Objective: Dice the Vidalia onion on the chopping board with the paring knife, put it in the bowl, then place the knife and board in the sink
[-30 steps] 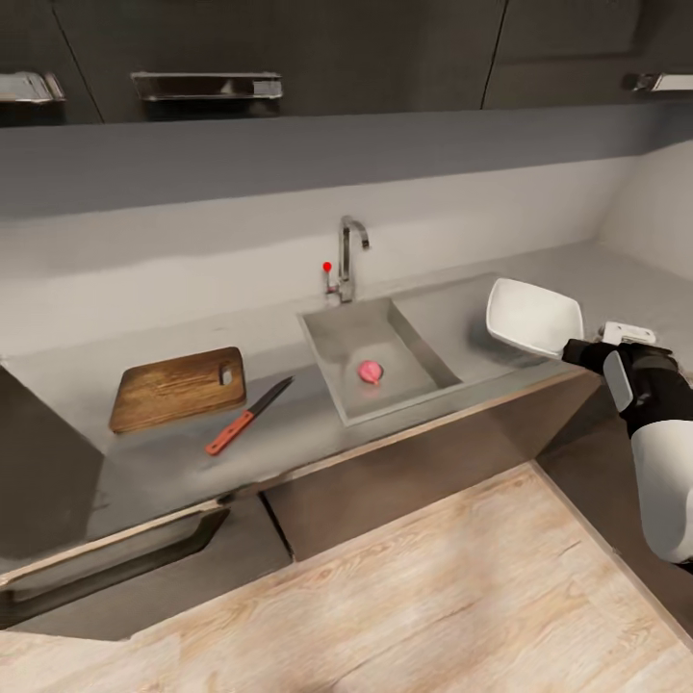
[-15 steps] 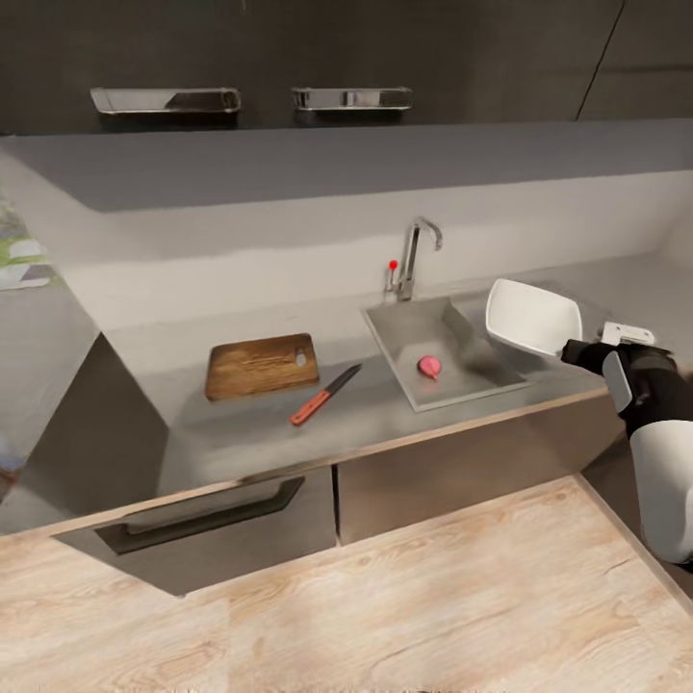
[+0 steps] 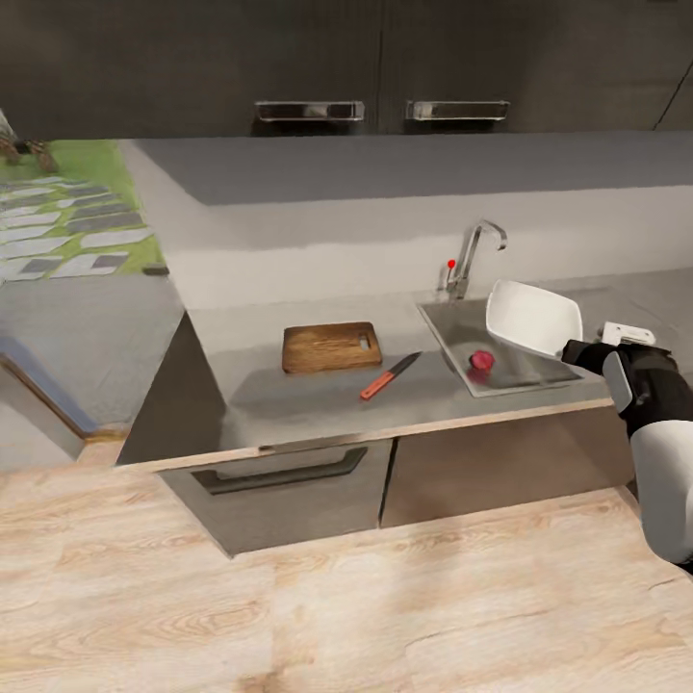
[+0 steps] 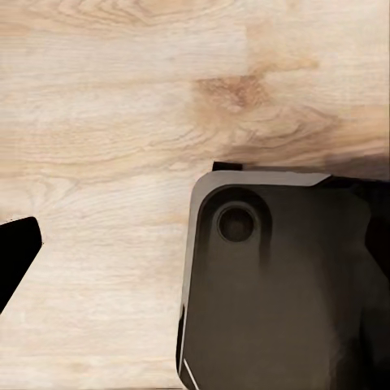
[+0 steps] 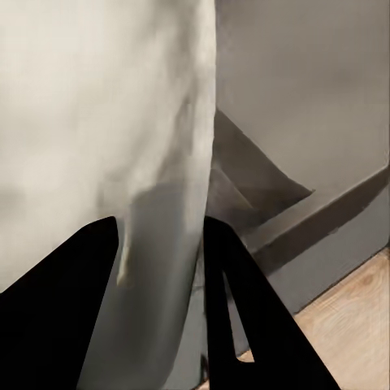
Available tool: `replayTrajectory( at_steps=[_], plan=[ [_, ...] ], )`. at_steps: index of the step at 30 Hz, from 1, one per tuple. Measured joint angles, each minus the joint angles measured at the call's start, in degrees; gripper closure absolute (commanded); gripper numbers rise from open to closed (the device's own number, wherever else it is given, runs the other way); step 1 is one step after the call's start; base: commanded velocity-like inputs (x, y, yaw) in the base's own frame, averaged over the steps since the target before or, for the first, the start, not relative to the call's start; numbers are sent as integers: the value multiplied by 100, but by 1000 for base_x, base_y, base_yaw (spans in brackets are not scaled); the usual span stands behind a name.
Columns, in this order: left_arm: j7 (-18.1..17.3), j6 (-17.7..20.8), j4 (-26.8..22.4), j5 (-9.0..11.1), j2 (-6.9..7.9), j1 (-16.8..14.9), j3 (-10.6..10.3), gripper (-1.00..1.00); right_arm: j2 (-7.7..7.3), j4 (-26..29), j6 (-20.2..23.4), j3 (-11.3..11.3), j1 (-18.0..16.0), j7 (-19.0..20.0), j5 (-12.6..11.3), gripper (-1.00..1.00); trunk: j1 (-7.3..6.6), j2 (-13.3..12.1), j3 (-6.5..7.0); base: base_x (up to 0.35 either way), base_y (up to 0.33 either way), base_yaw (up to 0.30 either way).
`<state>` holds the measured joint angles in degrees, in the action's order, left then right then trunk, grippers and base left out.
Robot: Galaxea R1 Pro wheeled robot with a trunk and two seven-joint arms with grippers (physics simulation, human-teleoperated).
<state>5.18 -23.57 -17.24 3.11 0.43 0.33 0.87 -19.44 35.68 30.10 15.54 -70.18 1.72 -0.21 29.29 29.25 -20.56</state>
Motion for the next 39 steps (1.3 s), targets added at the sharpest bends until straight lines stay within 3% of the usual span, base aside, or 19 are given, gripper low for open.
replayTrajectory(
  at_steps=[39],
  plan=[
    [0, 0, 0, 0, 0, 0, 1, -100, -1, 0, 0, -1, 1, 0, 0, 100, -2, 0, 277, -29, 295, 213]
  ],
)
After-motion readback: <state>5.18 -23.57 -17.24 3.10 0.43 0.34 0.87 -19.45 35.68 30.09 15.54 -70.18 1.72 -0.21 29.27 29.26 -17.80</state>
